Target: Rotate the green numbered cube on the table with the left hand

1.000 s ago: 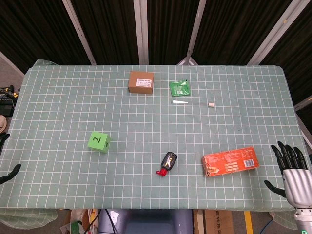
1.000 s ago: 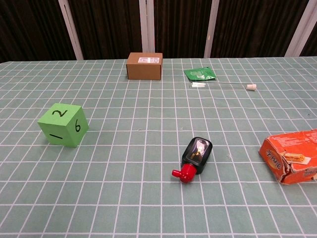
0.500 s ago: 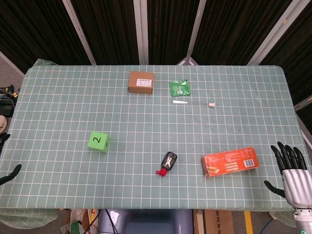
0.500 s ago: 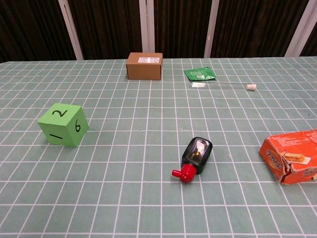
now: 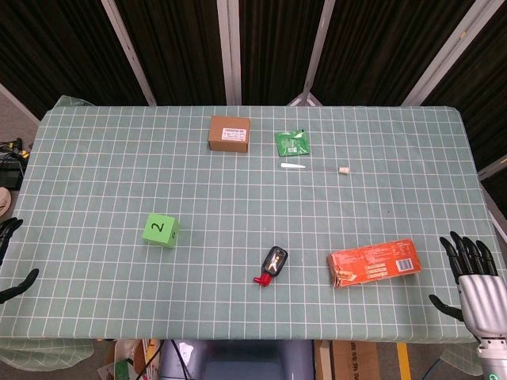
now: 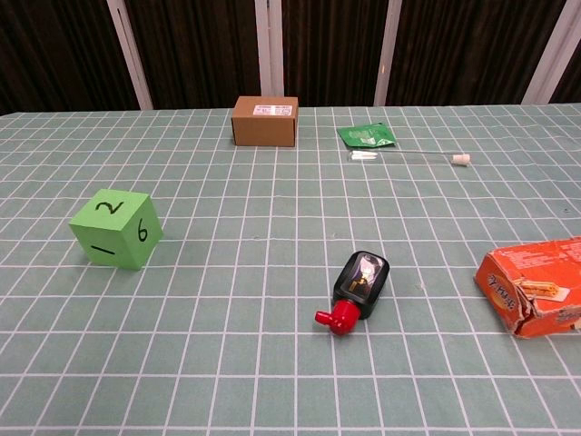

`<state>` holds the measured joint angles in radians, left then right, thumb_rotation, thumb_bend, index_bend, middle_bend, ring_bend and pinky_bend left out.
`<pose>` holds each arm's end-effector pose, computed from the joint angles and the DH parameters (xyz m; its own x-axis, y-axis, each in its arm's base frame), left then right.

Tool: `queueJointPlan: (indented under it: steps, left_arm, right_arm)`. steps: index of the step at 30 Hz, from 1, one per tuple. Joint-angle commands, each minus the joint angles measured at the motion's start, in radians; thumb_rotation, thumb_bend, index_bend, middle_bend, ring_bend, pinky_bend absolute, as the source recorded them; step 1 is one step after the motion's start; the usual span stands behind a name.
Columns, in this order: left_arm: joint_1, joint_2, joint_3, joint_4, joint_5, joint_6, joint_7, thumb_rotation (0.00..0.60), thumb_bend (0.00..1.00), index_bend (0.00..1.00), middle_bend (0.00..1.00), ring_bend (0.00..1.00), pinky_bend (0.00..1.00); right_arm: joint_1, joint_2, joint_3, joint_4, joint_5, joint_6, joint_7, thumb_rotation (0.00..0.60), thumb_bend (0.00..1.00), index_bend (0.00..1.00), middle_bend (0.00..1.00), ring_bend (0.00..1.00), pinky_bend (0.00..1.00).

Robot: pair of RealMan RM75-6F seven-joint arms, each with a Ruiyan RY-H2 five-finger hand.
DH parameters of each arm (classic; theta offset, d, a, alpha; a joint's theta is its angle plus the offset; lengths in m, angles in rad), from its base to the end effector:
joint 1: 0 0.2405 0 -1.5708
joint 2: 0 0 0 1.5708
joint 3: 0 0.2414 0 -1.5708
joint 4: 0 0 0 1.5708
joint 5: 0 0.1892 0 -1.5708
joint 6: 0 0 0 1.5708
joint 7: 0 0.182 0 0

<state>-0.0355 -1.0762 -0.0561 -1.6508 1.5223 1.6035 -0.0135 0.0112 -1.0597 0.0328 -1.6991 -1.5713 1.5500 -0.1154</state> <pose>-0.2824 0.2018 0.2001 0.3866 -0.1028 0.9165 0.9217 0.0100 -0.3877 -0.2775 -0.1913 0.1848 0.4777 0.0176 0.8784 -0.8783 -0.0132 0.4779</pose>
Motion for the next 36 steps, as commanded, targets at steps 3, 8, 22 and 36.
queueJointPlan:
  steps: [3, 8, 22, 36]
  left_arm:
    - [-0.031, 0.017, -0.027, 0.008, -0.004, -0.019, 0.113, 0.600, 0.33, 0.10, 0.27, 0.18, 0.21]
    - [-0.123, 0.088, -0.081, -0.048, -0.061, -0.149, 0.180, 0.600, 0.43, 0.10, 0.44, 0.33, 0.37]
    - [-0.431, 0.198, -0.090, -0.174, -0.558, -0.787, 0.305, 0.600, 0.78, 0.16, 0.78, 0.56, 0.49]
    - [-0.549, 0.135, 0.001, -0.241, -0.707, -0.817, 0.446, 0.600, 0.81, 0.17, 0.81, 0.58, 0.50]
  right_arm:
    - [0.001, 0.004, 0.000, 0.001, -0.001, -0.001, 0.009, 0.600, 0.04, 0.07, 0.00, 0.00, 0.00]
    - [0.005, 0.004, 0.005, 0.003, 0.012, -0.010, 0.013, 0.600, 0.05, 0.06, 0.00, 0.00, 0.00]
    - [0.012, -0.011, 0.001, -0.004, 0.027, -0.036, -0.039, 0.600, 0.04, 0.06, 0.00, 0.00, 0.00]
    - [0.015, -0.015, 0.008, -0.006, 0.047, -0.042, -0.052, 0.600, 0.04, 0.06, 0.00, 0.00, 0.00]
